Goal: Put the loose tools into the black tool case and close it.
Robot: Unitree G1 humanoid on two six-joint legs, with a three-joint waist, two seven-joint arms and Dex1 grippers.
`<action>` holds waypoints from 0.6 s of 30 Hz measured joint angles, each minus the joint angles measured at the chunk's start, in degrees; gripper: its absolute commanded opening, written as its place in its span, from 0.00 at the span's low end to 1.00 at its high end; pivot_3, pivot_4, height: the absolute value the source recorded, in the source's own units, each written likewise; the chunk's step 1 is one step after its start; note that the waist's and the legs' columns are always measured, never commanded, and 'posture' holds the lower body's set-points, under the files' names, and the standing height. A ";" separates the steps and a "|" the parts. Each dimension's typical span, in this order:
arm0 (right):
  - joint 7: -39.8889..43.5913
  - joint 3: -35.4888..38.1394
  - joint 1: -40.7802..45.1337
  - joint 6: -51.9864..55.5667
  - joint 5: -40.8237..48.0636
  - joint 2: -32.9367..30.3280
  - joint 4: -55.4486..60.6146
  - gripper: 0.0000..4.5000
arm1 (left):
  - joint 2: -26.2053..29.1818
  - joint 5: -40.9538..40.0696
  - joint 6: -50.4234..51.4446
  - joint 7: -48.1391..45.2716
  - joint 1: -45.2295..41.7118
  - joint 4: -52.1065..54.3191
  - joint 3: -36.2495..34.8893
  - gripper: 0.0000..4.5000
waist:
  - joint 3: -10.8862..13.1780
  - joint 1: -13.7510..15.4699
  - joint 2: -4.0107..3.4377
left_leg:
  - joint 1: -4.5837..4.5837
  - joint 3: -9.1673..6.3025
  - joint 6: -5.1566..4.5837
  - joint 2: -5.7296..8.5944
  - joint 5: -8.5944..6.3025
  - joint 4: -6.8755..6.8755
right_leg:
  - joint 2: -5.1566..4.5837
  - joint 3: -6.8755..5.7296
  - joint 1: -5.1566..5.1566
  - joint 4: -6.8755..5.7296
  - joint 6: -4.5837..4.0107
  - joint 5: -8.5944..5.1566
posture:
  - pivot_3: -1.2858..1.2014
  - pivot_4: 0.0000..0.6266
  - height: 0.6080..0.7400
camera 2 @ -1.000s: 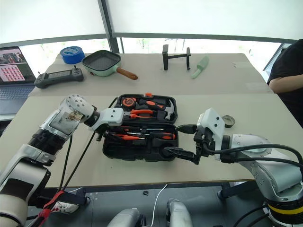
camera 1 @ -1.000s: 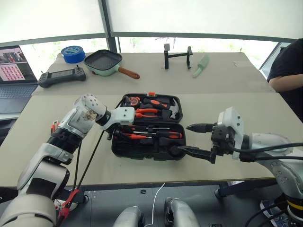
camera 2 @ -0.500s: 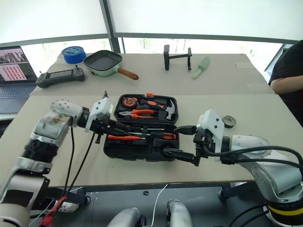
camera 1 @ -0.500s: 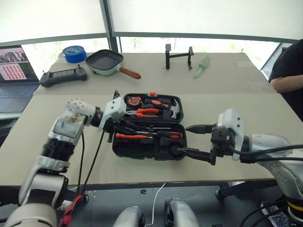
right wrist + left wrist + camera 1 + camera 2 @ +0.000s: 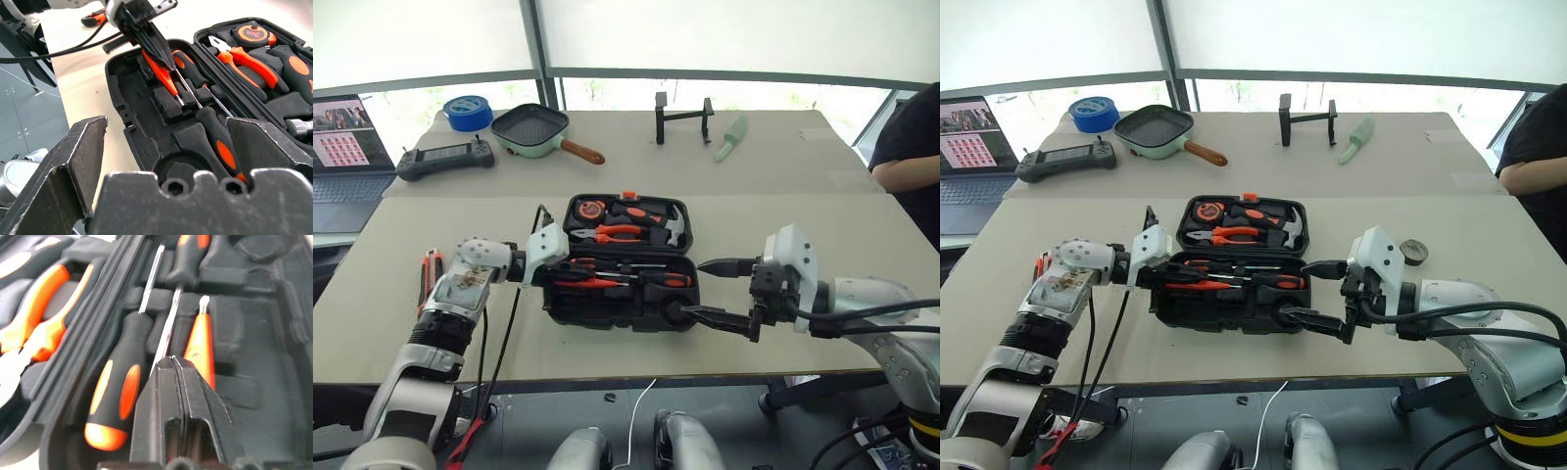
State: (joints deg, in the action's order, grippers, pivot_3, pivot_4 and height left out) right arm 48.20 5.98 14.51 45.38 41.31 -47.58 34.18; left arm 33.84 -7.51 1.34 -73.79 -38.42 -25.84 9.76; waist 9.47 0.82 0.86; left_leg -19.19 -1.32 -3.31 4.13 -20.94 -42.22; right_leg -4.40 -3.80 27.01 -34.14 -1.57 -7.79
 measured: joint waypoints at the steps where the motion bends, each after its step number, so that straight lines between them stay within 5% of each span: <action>1: 0.00 0.00 -0.01 0.00 0.02 0.00 0.00 1.00 | 0.00 0.04 0.01 -0.11 -0.06 -0.11 0.01 0.01 | 0.00 -0.02 0.00 | 0.00 0.00 0.00 0.00 0.00 0.00 | 0.00 0.00 0.00 0.00 0.00 0.00 | 0.52 0.24 1.00; 18: 0.08 -0.06 -0.31 0.00 -0.05 0.01 -1.07 1.00 | 0.55 -3.35 5.34 -0.02 -0.09 5.78 -2.11 0.01 | -0.01 -0.03 0.01 | -0.03 0.00 0.00 0.00 0.00 0.00 | 0.01 -0.01 0.01 0.01 0.00 0.00 | 0.52 0.24 1.00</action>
State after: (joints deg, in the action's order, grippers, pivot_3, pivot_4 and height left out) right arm 48.28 5.92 14.20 45.38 41.25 -47.58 33.11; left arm 34.39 -10.86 6.69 -73.81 -38.51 -20.06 7.64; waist 9.46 0.78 0.87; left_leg -19.22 -1.32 -3.31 4.13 -20.94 -42.22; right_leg -4.39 -3.82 27.02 -34.12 -1.56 -7.79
